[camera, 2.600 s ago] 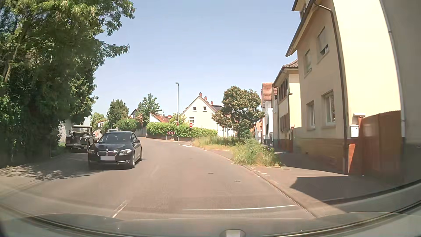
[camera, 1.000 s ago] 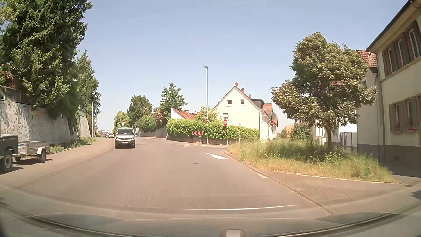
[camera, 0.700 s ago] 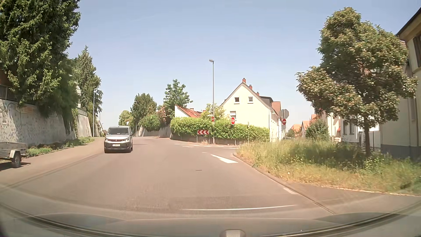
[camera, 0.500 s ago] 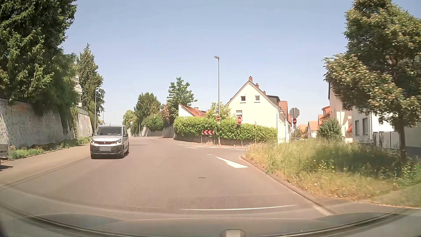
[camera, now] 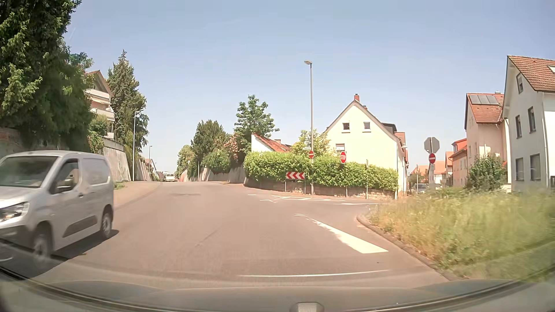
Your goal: Follow the waypoints while adhering to traffic rules and regulations
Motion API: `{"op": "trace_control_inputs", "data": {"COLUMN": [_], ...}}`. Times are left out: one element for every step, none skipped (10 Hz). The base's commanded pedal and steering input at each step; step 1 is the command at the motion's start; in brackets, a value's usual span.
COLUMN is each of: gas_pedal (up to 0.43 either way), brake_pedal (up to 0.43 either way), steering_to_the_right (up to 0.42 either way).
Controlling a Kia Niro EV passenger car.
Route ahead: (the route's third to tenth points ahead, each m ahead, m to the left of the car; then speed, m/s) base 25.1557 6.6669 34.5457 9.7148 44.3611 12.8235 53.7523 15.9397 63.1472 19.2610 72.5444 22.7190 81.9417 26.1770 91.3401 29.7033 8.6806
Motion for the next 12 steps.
{"op": "trace_control_inputs", "data": {"gas_pedal": [0.169, 0.177, 0.189, 0.197, 0.220, 0.228, 0.268, 0.268, 0.268, 0.268, 0.268, 0.268], "brake_pedal": [0.000, 0.000, 0.000, 0.000, 0.000, 0.000, 0.000, 0.000, 0.000, 0.000, 0.000, 0.000], "steering_to_the_right": [-0.064, -0.065, -0.065, -0.066, -0.068, -0.069, -0.070, -0.071, -0.071, -0.071, -0.071, -0.071]}}
